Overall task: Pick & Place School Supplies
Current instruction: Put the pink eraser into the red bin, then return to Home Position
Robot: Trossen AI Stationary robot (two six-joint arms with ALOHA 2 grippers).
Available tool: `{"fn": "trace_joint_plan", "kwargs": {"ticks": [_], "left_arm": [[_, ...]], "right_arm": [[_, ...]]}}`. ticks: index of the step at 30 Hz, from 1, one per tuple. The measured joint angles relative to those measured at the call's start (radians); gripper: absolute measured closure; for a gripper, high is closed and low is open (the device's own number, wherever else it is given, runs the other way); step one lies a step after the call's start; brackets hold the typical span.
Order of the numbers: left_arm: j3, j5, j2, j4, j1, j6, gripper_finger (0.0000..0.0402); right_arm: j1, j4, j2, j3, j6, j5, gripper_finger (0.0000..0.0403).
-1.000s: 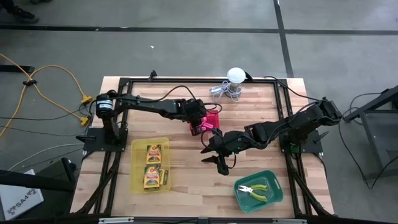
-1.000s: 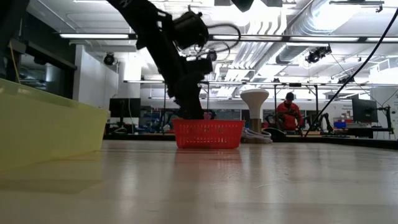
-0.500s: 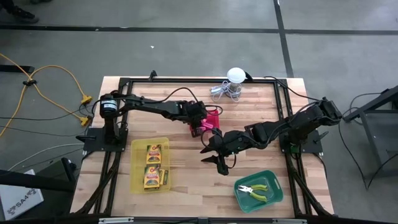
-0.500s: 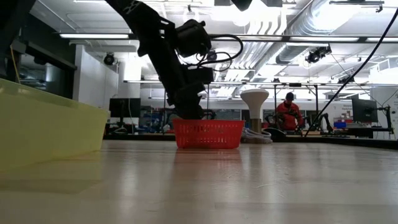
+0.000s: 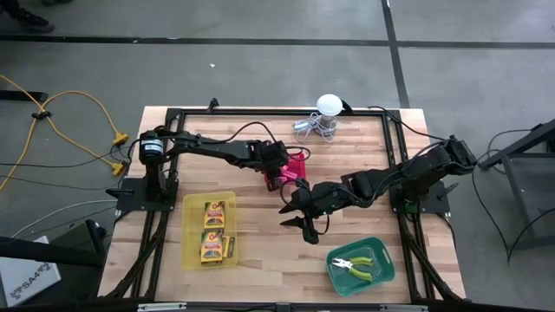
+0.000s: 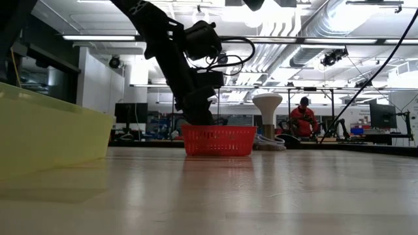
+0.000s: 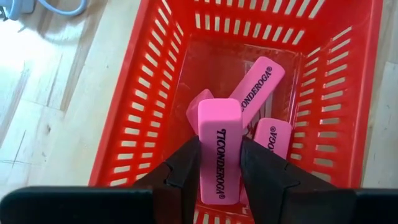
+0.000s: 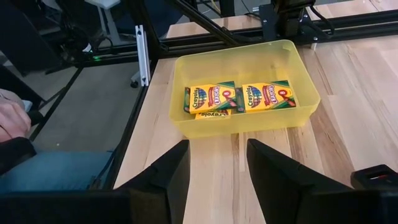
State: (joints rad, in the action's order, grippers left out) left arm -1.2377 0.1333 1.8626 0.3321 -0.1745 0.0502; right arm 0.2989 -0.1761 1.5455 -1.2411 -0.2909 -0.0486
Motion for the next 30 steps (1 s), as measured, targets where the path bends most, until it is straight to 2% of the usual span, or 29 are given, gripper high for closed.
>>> {"fn": "trace_joint_plan", "kwargs": {"ticks": [12, 30], "left_arm": [[0.0, 0.0, 0.0, 0.001, 0.0, 0.003, 0.0222], [0.001, -0.002, -0.044, -0.041, 0.0, -0.062, 0.0218]], "right_arm": [[0.0, 0.0, 0.0, 0.0, 0.0, 0.0, 0.0254], [0.0, 0.001, 0.0, 0.0, 0.0, 0.0, 0.0254]]}}
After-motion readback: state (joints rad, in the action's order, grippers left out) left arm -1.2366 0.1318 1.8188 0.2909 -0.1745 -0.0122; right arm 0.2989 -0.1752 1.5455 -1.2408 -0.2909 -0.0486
